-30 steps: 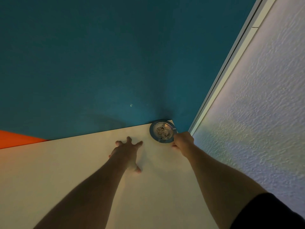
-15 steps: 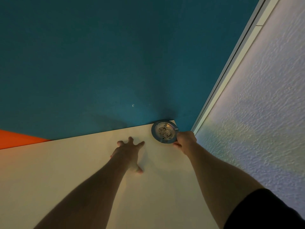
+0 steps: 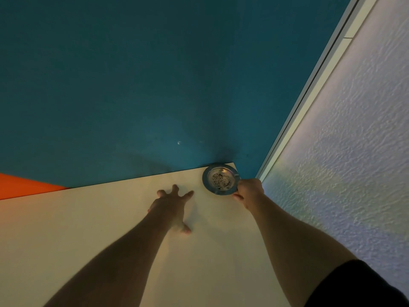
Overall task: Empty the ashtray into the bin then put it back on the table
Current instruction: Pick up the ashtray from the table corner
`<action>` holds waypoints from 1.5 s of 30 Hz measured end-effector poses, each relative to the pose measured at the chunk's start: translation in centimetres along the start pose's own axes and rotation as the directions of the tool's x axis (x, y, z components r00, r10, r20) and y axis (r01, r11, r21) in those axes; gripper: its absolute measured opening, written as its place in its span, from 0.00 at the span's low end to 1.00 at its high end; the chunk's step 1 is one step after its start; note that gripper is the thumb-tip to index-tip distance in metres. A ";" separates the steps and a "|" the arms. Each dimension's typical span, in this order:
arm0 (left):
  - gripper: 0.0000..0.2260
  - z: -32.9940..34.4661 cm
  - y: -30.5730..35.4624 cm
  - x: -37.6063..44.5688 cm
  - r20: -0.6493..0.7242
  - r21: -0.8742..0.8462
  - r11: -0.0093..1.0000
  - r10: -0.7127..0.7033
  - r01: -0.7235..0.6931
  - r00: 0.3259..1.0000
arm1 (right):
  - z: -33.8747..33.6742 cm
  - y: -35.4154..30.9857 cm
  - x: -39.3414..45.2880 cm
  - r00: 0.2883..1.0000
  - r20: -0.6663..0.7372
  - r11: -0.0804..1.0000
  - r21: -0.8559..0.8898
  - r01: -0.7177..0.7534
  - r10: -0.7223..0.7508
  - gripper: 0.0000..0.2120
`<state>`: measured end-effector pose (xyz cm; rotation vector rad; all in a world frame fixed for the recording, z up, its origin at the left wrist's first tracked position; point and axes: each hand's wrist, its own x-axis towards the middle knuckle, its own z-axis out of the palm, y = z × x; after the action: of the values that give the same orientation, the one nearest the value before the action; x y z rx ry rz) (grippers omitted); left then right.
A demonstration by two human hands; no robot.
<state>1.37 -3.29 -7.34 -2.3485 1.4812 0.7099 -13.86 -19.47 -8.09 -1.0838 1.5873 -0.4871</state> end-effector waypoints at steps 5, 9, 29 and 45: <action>0.44 -1.1 0.0 0.2 -0.003 -0.130 0.991 -0.022 0.022 1.000 | -0.7 -0.7 -0.6 0.999 0.011 0.999 -0.044 0.032 -0.032 0.12; 0.19 -2.2 -0.4 0.0 -0.246 -0.568 0.819 -0.259 0.077 0.934 | -1.0 -1.9 -1.8 0.999 0.032 0.999 0.027 0.030 -0.031 0.06; 0.09 -9.9 -1.0 -10.9 -0.138 -0.990 0.024 -0.376 -0.139 0.916 | -3.0 -9.1 -15.4 0.965 0.201 0.986 0.027 0.167 -0.169 0.03; 0.12 -9.8 -8.8 -25.9 -0.239 -0.962 0.009 -0.502 -0.271 0.831 | -0.3 -9.9 -31.2 0.891 0.377 0.967 0.070 0.246 -0.253 0.06</action>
<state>2.64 15.69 14.63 -4.0788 0.7164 1.5484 -10.91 1.73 16.72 -1.2886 1.1027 -0.4277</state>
